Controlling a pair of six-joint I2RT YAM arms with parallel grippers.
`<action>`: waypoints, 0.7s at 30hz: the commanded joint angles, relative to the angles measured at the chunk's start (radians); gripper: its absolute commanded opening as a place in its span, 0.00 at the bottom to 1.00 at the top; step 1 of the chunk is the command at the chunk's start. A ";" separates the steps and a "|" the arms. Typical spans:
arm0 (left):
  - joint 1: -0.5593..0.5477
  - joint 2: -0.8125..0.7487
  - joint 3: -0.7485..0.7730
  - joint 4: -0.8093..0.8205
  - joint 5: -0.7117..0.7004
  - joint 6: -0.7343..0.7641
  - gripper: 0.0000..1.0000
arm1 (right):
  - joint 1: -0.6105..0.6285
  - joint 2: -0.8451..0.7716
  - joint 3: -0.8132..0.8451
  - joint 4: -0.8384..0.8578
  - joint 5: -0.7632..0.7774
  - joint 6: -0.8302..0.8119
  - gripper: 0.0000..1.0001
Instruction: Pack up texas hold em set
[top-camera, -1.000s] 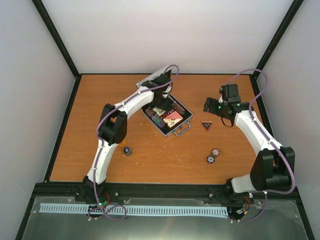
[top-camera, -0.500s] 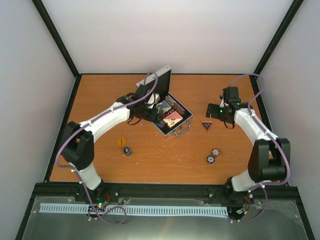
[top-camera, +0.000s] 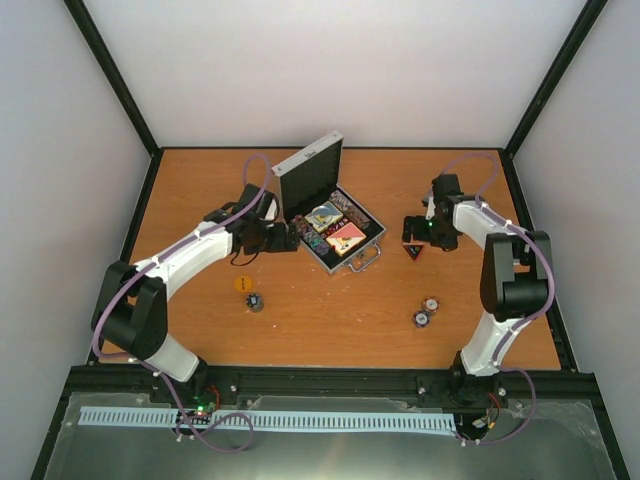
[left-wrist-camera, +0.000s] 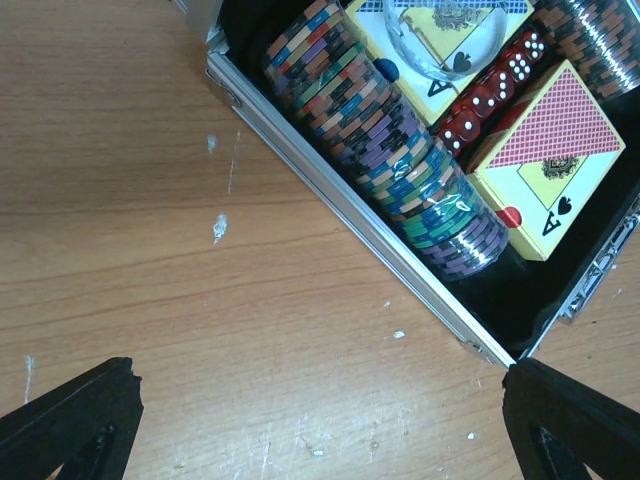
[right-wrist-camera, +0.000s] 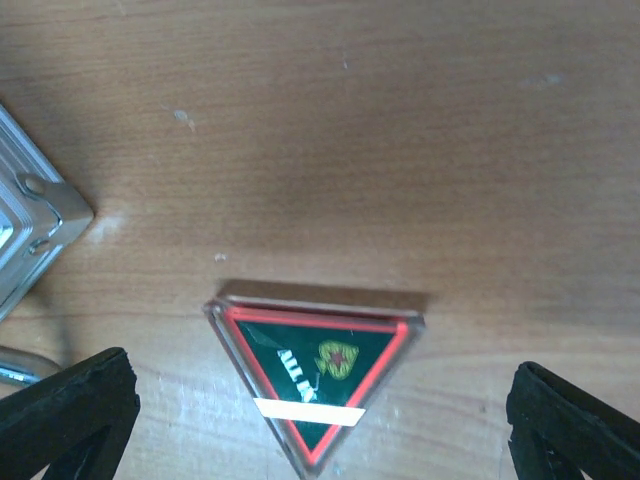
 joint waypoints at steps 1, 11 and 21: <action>0.004 -0.003 0.030 0.030 0.006 -0.025 1.00 | -0.003 0.056 0.062 -0.018 -0.020 -0.059 1.00; 0.004 0.026 0.057 0.030 0.005 -0.016 1.00 | 0.034 0.122 0.096 -0.032 0.058 -0.056 0.98; 0.004 0.029 0.058 0.028 -0.003 -0.007 1.00 | 0.069 0.161 0.117 -0.043 0.119 -0.021 0.96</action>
